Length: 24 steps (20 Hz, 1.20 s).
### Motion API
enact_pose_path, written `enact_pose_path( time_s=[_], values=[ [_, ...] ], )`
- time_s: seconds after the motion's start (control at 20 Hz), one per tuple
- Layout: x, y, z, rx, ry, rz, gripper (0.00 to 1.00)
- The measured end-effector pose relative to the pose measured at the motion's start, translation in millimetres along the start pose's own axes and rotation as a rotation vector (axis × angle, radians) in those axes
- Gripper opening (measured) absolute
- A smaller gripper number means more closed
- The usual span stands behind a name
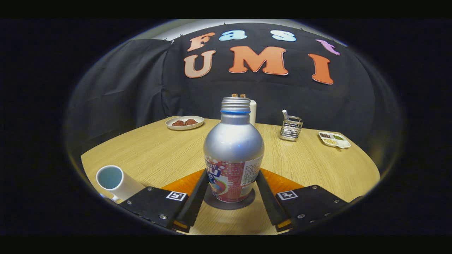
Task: Take the bottle from table, then pour the juice into the cup, finally place the bottle on the coaster
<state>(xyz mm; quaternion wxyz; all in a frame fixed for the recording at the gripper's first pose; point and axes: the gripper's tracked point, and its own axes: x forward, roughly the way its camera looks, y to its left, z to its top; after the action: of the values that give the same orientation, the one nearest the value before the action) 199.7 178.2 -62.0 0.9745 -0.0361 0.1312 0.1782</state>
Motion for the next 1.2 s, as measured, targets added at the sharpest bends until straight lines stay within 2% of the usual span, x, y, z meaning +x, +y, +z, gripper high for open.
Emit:
enact_pose_path(
  time_s=[0.5,0.6,0.75,1.2],
  values=[
    [-2,-4,-13,0.016,0.022,-0.010,0.82],
    [-3,-4,-12,0.011,0.020,-0.014,0.86],
    [-8,-3,-10,0.020,0.012,-0.013,0.97],
    [-48,3,8,0.036,-0.037,0.019,0.97]
  ],
)
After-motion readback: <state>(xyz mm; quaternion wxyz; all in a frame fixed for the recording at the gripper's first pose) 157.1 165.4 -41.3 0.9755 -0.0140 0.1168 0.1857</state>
